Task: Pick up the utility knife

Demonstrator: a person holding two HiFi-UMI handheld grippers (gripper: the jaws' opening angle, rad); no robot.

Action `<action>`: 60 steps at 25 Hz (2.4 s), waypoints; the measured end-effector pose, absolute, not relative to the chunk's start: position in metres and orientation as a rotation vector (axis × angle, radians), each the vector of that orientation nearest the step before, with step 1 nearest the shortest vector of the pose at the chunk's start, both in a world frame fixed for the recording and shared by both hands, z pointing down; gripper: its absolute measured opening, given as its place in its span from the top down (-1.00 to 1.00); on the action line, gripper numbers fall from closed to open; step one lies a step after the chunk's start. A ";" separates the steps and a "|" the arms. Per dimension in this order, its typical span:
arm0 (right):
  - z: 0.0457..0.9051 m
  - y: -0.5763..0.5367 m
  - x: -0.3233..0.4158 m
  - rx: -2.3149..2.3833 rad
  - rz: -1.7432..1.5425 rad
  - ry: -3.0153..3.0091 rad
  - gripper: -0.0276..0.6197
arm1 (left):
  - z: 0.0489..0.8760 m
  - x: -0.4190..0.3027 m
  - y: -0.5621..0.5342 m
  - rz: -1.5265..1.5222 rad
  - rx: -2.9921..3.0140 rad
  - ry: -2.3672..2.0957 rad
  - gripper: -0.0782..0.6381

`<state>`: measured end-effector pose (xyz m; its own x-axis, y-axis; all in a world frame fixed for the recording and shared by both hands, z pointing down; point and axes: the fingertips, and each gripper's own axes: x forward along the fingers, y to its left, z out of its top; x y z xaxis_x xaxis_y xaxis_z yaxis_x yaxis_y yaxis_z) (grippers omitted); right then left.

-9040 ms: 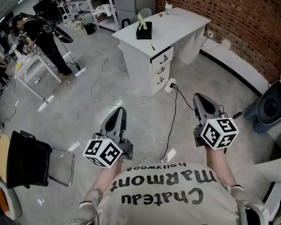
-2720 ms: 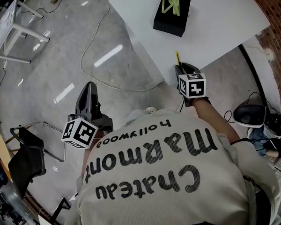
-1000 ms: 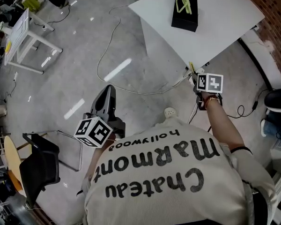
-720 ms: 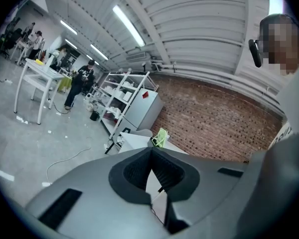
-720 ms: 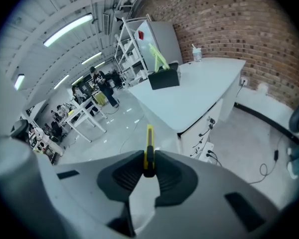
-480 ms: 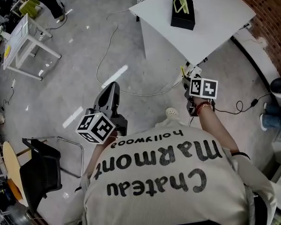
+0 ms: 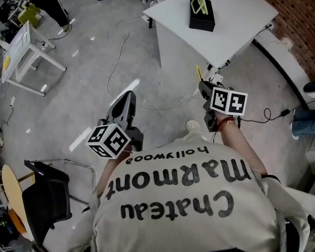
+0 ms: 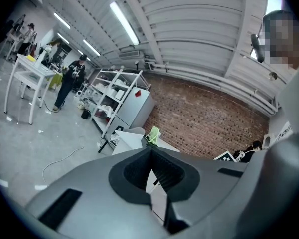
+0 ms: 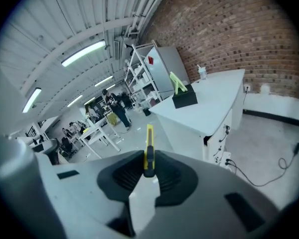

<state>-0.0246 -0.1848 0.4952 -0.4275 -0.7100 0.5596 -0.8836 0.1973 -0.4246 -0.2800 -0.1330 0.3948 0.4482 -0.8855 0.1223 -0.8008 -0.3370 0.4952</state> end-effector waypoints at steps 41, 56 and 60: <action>0.332 -0.160 0.006 1.437 0.684 -2.734 0.70 | 0.334 -0.202 -0.107 -0.337 2.249 -1.531 0.78; 0.345 -0.171 0.024 1.443 0.713 -2.719 0.70 | 0.336 -0.190 -0.113 -0.316 2.242 -1.551 0.78; 0.345 -0.174 0.026 1.449 0.708 -2.717 0.70 | 0.336 -0.190 -0.116 -0.319 2.243 -1.553 0.78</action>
<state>0.0260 -0.1738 0.3447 -0.5794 -0.7926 0.1902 -0.7846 0.4792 -0.3934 -0.1902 -0.1158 0.3355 0.3594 -0.9325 0.0353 -0.8431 -0.3082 0.4407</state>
